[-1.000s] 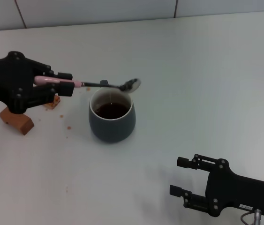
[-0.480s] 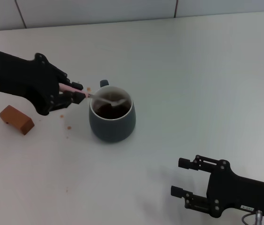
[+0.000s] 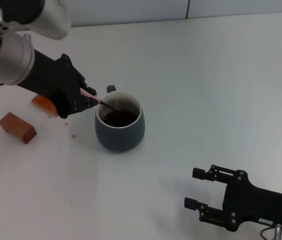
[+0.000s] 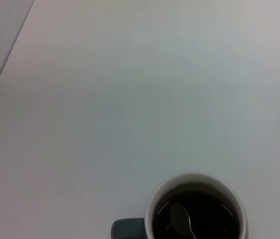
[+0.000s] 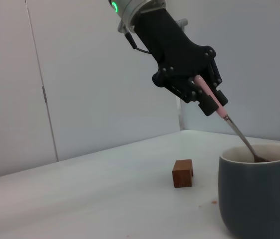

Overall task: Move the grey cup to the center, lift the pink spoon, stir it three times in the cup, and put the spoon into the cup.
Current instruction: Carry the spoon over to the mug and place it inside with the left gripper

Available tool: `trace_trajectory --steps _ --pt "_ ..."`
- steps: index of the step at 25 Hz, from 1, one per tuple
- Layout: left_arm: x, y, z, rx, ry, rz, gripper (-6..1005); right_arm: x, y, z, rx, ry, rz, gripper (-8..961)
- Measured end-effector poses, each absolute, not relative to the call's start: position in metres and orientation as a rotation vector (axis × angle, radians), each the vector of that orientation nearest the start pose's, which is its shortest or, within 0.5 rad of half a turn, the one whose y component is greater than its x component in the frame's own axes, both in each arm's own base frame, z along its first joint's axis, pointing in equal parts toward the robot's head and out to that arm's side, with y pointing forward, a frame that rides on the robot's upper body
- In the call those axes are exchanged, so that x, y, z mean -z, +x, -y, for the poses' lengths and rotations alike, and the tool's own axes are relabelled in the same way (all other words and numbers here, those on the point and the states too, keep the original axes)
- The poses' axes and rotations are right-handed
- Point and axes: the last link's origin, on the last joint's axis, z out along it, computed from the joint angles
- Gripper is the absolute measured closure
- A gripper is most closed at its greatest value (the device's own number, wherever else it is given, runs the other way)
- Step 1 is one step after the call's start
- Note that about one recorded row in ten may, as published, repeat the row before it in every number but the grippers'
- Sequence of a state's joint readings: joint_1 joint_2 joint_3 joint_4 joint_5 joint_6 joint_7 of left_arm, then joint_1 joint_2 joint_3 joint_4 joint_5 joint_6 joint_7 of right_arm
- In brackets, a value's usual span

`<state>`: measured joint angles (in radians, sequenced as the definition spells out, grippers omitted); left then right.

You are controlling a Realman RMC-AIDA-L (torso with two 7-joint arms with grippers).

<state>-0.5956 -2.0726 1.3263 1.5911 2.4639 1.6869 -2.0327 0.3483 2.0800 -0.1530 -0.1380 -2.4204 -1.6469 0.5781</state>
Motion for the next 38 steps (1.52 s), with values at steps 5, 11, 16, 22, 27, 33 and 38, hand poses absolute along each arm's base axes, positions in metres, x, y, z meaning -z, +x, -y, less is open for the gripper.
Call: trace_trajectory --steps 5,11,16,22,27,33,38 --pt "-0.022 -0.121 -0.343 -0.475 -2.848 -0.003 860 0.067 0.314 -0.202 -0.911 -2.644 -0.398 276" --pt "-0.015 -0.116 -0.341 -0.548 -2.851 -0.035 860 0.067 0.313 -0.204 -0.912 -2.645 -0.391 276" --pt "-0.011 -0.112 -0.336 -0.574 -2.872 -0.051 860 0.067 0.313 -0.204 -0.913 -2.645 -0.390 276" --pt "-0.006 -0.105 -0.337 -0.547 -2.860 -0.085 859 0.067 0.313 -0.204 -0.913 -2.645 -0.389 277" --pt "-0.006 -0.106 -0.344 -0.545 -2.810 -0.074 859 0.067 0.313 -0.204 -0.913 -2.646 -0.389 277" --pt "-0.011 -0.113 -0.344 -0.638 -2.786 -0.045 859 0.067 0.313 -0.204 -0.913 -2.646 -0.389 275" --pt "-0.011 -0.110 -0.339 -0.649 -2.820 -0.053 858 0.067 0.313 -0.204 -0.914 -2.646 -0.389 275"
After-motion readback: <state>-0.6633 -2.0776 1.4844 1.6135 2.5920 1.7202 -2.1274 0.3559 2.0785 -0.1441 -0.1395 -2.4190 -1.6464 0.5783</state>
